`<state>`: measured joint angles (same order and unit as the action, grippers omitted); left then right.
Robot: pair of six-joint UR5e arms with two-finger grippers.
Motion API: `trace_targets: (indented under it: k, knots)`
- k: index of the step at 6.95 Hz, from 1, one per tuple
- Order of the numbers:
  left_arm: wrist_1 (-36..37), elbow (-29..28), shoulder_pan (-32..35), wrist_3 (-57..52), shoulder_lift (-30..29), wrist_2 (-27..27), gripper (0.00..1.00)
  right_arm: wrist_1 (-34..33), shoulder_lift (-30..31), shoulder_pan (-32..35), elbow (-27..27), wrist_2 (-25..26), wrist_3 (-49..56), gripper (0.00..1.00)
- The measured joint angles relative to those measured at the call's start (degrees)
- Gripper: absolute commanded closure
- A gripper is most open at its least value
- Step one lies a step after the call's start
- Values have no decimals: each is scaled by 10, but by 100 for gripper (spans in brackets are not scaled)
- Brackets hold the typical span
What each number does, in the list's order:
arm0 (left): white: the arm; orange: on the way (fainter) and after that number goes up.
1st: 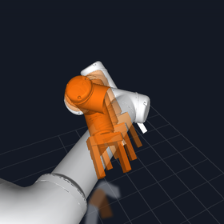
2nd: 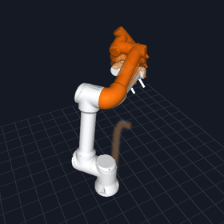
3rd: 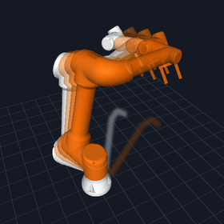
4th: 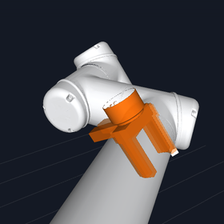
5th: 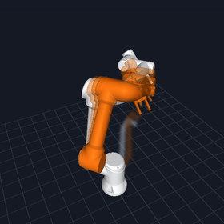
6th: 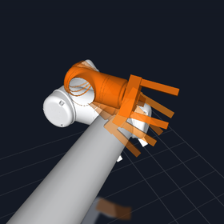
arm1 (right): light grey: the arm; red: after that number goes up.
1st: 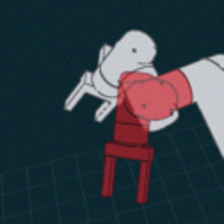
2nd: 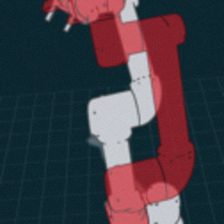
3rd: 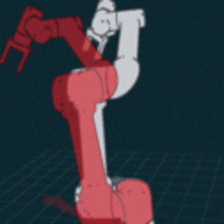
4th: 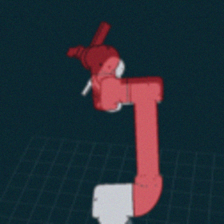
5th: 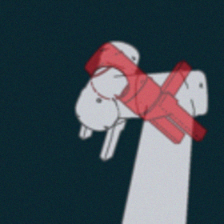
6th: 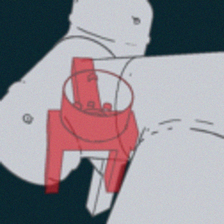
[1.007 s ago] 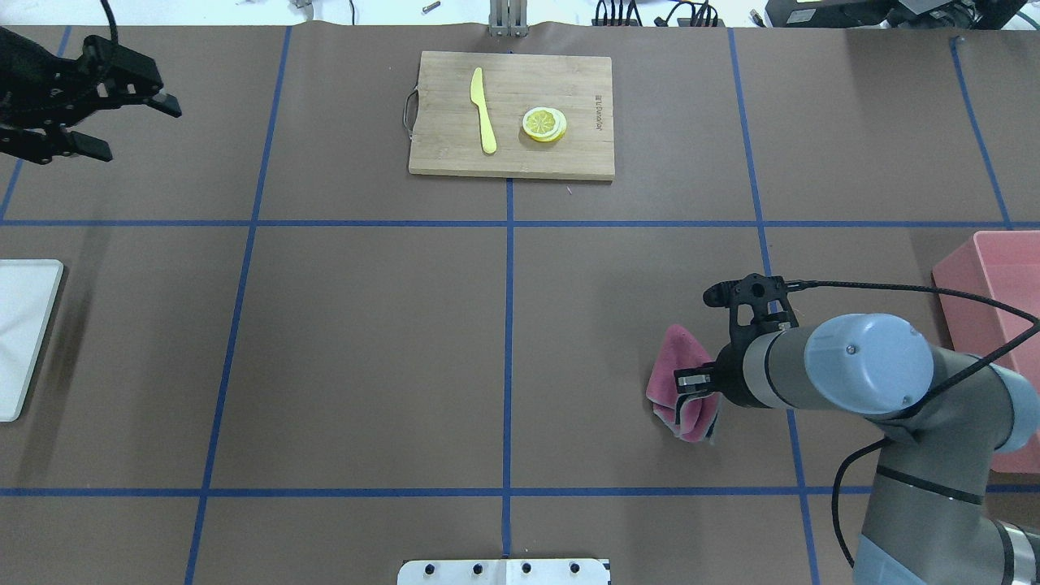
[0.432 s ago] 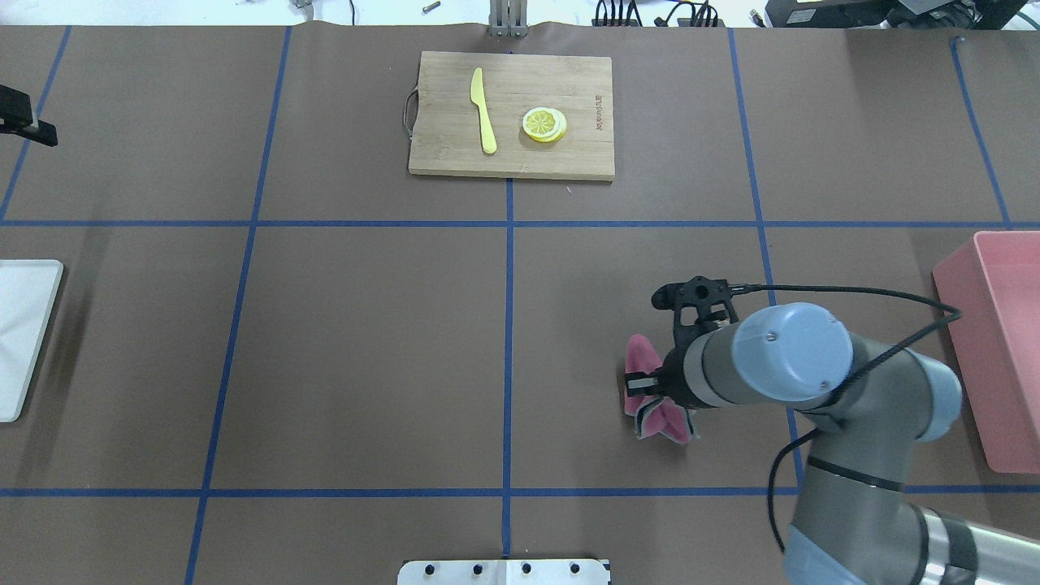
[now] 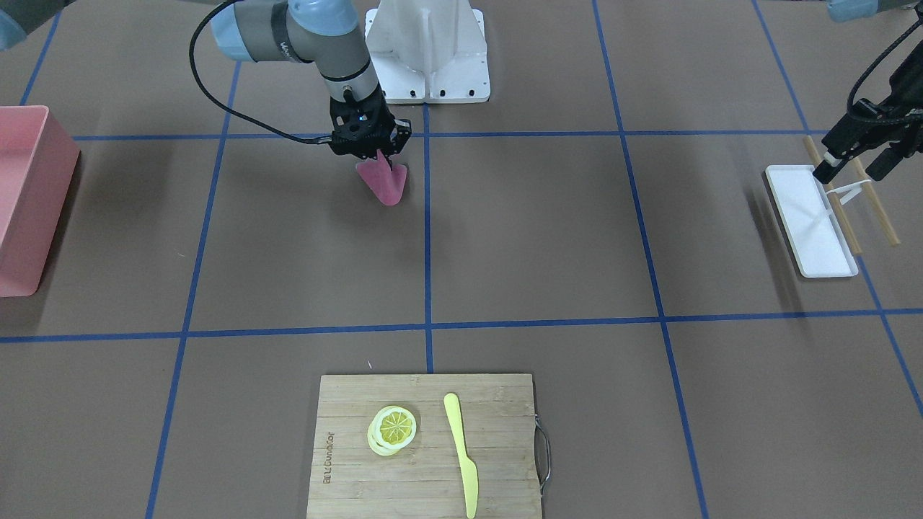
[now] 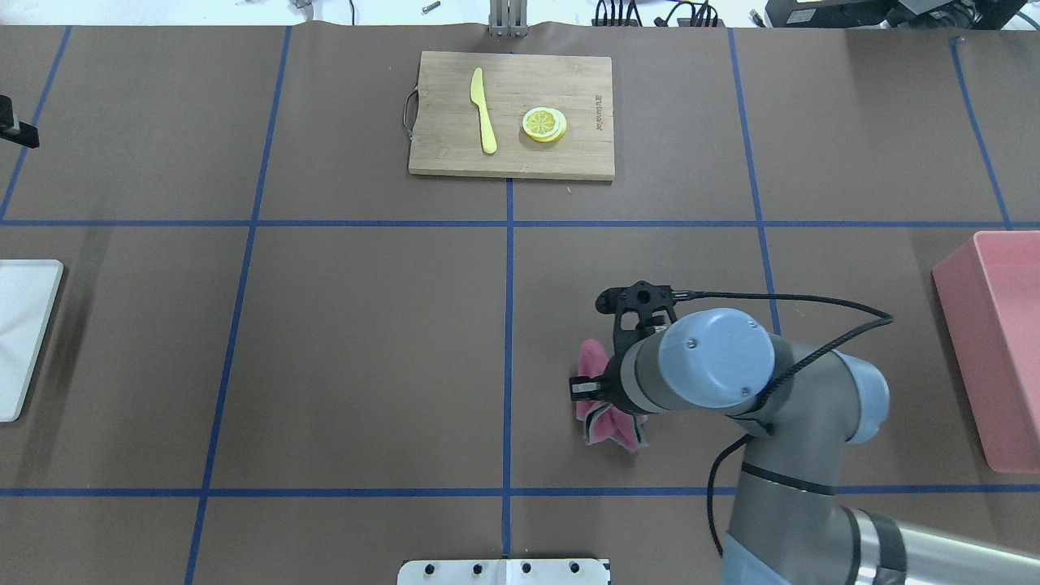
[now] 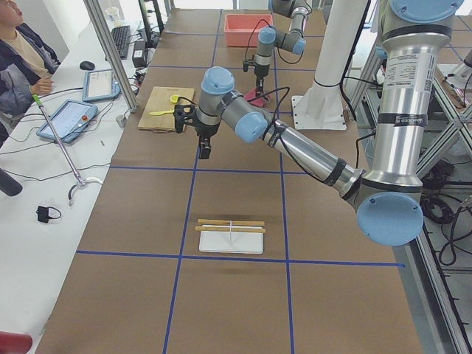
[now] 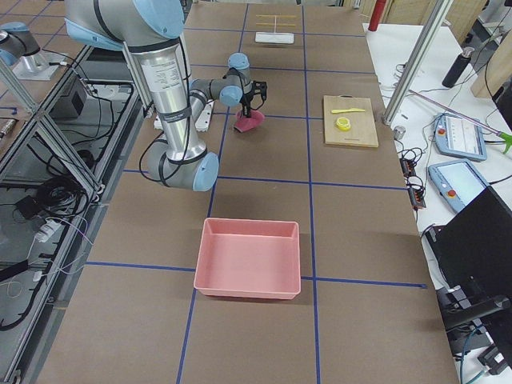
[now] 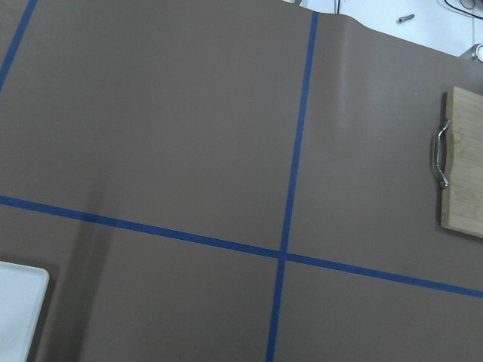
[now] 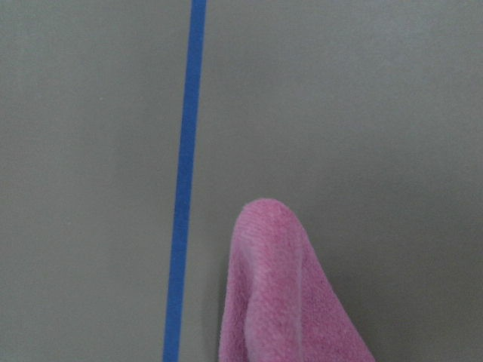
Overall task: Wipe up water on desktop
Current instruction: 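Wipe the table back and forth with the cloth in the right gripper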
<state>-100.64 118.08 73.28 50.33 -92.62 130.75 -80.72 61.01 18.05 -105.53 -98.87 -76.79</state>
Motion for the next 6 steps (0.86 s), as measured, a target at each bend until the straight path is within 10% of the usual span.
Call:
trace_targets:
  k: [6]
  knots:
    - [0, -4, 32, -76, 32, 2, 3, -4, 215, 152, -72, -121, 199, 100]
